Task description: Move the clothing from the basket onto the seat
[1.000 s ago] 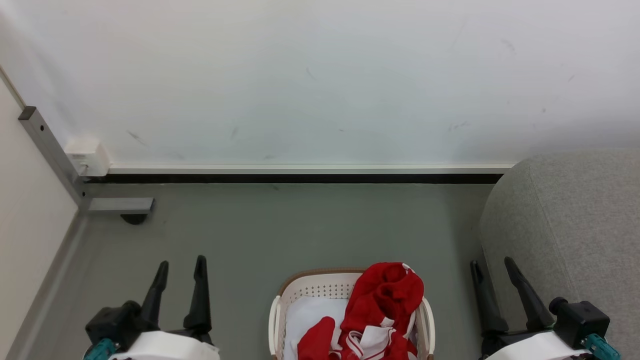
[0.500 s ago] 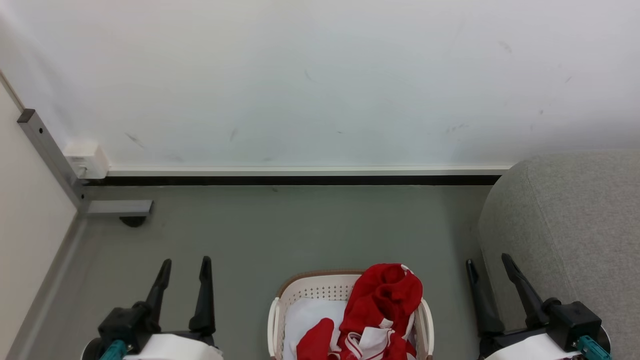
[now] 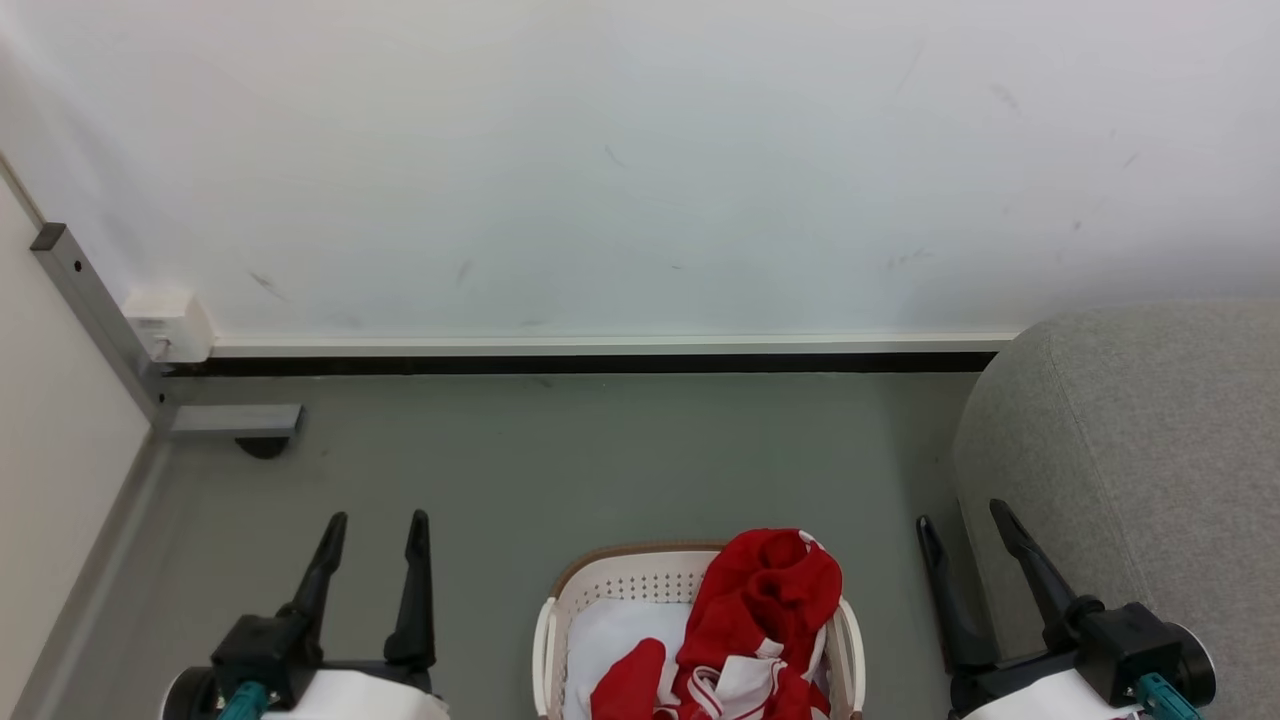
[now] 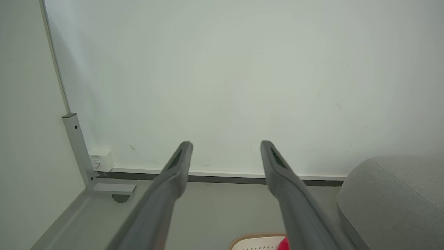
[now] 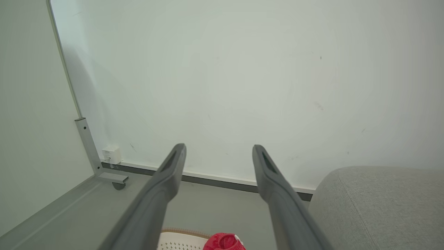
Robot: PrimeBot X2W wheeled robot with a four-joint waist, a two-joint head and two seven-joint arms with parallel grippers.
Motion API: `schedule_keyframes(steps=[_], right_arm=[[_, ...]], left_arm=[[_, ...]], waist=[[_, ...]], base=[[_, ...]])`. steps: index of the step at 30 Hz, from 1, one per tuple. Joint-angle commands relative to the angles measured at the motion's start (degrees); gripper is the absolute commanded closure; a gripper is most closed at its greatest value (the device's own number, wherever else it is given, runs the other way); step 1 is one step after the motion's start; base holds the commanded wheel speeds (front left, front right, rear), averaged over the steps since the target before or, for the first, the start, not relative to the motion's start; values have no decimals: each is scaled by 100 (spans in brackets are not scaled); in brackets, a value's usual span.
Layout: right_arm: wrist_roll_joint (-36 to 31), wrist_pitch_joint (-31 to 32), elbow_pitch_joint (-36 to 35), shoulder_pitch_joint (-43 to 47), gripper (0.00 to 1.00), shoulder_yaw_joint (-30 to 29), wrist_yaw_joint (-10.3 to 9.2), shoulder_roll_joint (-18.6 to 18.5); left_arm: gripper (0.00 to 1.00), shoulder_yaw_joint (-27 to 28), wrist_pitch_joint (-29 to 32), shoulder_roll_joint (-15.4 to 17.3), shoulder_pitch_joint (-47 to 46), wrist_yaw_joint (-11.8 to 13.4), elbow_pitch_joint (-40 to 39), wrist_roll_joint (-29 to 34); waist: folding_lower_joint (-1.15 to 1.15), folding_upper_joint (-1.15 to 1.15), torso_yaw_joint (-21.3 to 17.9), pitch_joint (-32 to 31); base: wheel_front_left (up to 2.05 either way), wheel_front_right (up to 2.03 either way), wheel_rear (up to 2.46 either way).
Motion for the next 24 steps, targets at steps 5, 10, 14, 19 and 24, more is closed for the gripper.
schedule_keyframes(steps=[5,10,14,19,24], right_arm=[[-18,-2,20,-38,0,-2,-11,-24],[8,-2,23,-53,0,-5,-12,-24],[18,-2,17,-56,0,-13,-12,-24],[17,-2,11,-61,0,-42,-12,-24],[37,-2,-18,-71,0,-90,-12,-25]], left_arm=[[0,27,-4,43,-19,-31,-4,-59],[0,37,-4,43,-30,-52,12,-100],[0,51,-4,43,-40,-51,15,-119],[0,83,-4,43,-42,-61,11,-176],[0,115,-4,42,-40,-76,-15,-193]], waist=[[0,0,3,-2],[0,0,3,12],[0,0,-2,34],[0,0,-19,63],[0,0,-59,103]], base=[[0,0,0],[0,0,0],[0,0,0],[0,0,0],[0,0,0]])
